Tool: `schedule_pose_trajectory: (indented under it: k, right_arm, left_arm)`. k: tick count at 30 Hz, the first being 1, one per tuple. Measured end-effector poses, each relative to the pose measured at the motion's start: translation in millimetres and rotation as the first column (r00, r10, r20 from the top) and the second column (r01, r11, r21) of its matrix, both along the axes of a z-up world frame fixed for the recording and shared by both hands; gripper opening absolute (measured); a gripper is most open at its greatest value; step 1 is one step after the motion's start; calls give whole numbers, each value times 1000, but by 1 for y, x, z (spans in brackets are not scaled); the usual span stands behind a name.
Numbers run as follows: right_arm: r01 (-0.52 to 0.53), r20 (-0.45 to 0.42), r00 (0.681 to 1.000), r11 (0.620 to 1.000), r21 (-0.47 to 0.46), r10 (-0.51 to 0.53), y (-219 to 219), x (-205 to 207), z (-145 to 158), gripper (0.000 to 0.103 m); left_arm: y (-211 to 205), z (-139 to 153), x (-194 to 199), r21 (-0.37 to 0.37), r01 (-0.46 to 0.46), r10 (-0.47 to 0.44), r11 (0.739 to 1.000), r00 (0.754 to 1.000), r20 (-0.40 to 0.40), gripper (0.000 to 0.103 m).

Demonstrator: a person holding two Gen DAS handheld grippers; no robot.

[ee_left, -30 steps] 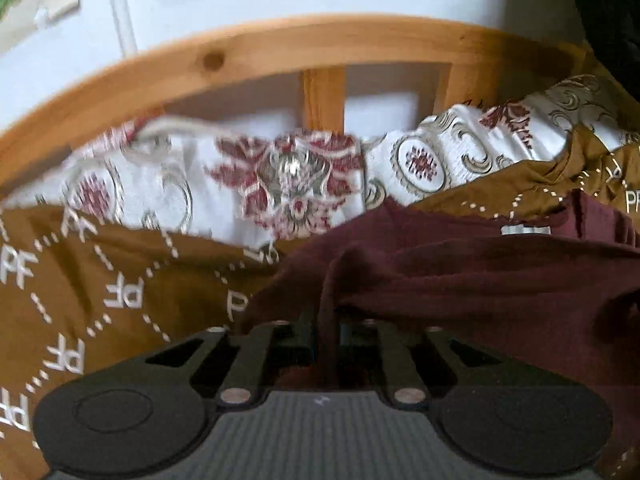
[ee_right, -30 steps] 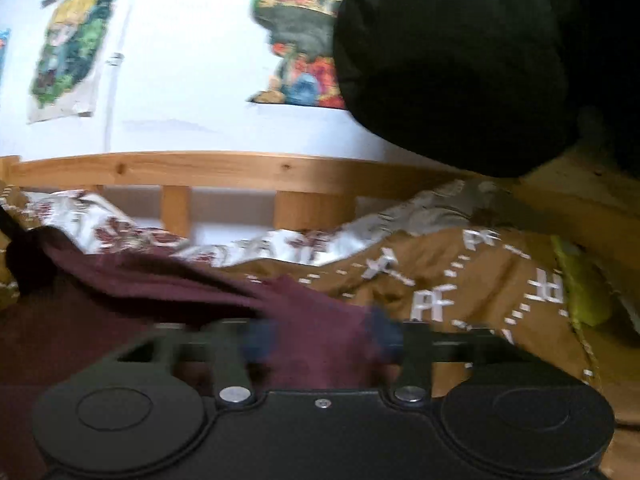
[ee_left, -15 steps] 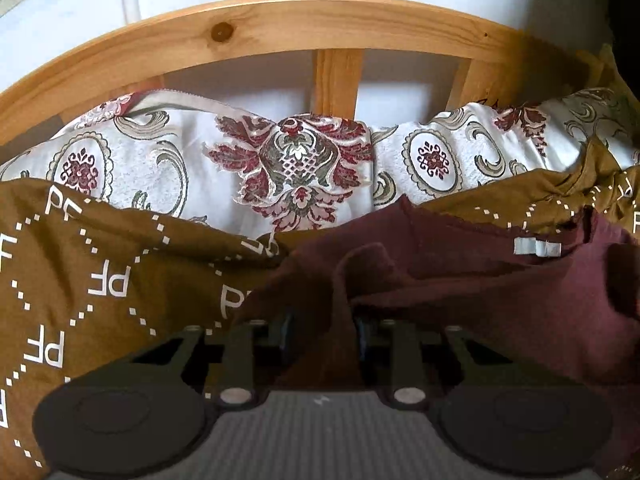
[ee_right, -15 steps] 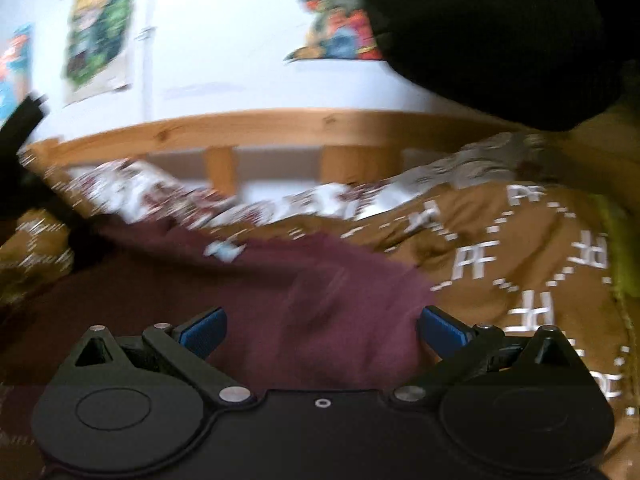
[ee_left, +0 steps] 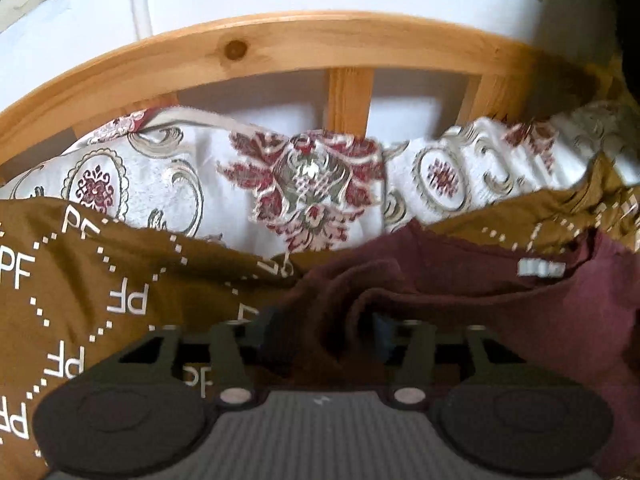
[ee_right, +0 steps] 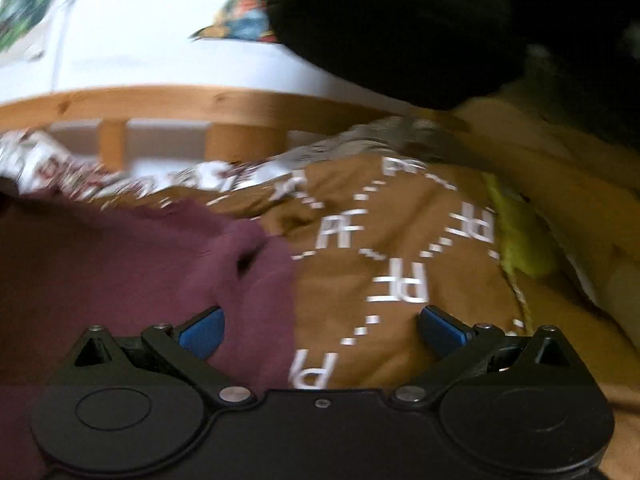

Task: Fold small clothes

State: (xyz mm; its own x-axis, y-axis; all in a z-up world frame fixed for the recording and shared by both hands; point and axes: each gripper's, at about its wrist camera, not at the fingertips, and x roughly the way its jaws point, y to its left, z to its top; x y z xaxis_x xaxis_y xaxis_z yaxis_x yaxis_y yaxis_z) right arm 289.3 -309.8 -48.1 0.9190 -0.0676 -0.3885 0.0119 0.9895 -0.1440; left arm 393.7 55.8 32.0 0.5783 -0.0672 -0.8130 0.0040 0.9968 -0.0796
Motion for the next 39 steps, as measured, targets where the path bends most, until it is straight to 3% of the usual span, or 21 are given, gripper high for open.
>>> schedule_pose_trajectory:
  k: [2,5,9,13,16,21,26,31,33,36,39]
  right_arm:
    - [-5,16,1000,1000,11,5,0,-3,0,102]
    - [-67,18,998,995,67,66,1,-5,-3,102]
    - [-89,18,996,995,50,88,11,-7,-5,102]
    - [-8,37,999,999,43,7,5,-4,-6,102]
    - [1,-4,1000,993,117,-1,-8,1,-12,102]
    - [-7,6,1000,997,77,7,0,-4,-10,102]
    - [1,14,1000,996,86,-2,-3,-10,-3,102]
    - [23,44,999,994,107,-28,-7,-25,11,102]
    - [29,49,998,993,117,-35,-7,-32,16,102]
    - [21,49,998,991,134,-28,-4,-45,23,102]
    - [1,31,999,989,145,-6,3,-59,27,102]
  left_arm:
    - [8,3,-6,-70,9,-6,998,999,44,88]
    - [14,3,-8,-81,-15,20,997,998,59,91]
    - [16,-2,-6,8,-61,60,998,997,52,92]
    - [19,-18,-2,101,-133,134,986,991,-5,92]
    - [26,-27,-6,61,-154,156,986,987,-25,92]
    - [24,-25,-27,6,-192,192,981,981,23,101]
    - [12,-14,-55,6,-190,189,982,980,59,102]
    - [-4,-12,-93,3,-189,189,982,981,45,102]
    - [-7,-14,-116,-12,-242,243,970,968,61,102]
    - [-11,-15,-155,-91,-300,310,950,942,128,102]
    - [-15,-15,-179,-121,-290,305,949,943,135,102]
